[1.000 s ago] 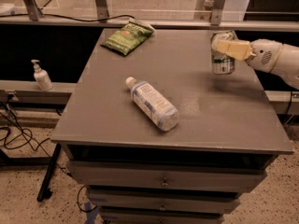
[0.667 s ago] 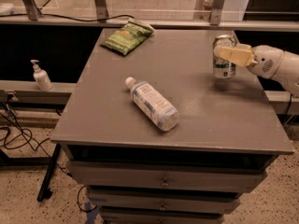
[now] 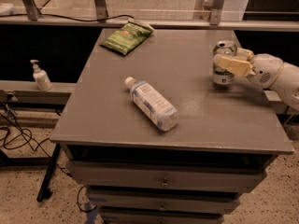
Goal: Place 7up can upright
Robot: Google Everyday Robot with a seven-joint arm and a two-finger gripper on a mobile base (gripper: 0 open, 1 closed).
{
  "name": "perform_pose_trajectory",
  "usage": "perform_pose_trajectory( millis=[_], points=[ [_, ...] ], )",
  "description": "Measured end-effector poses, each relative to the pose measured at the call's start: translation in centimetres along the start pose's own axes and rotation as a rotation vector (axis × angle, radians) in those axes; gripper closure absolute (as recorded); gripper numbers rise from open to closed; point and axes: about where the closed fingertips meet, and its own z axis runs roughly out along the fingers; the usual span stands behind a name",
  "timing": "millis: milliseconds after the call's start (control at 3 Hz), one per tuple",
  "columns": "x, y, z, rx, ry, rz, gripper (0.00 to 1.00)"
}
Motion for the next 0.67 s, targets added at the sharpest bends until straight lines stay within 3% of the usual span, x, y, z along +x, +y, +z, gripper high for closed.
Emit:
perform_pose_trajectory(
  millis=[333,667],
  points=[
    [0.69,0.52,0.08,0.015,-0.035,-0.013,1.0],
    [1.0,0.64,0.01,0.036,-0.06,-0.015,0.82]
  ],
)
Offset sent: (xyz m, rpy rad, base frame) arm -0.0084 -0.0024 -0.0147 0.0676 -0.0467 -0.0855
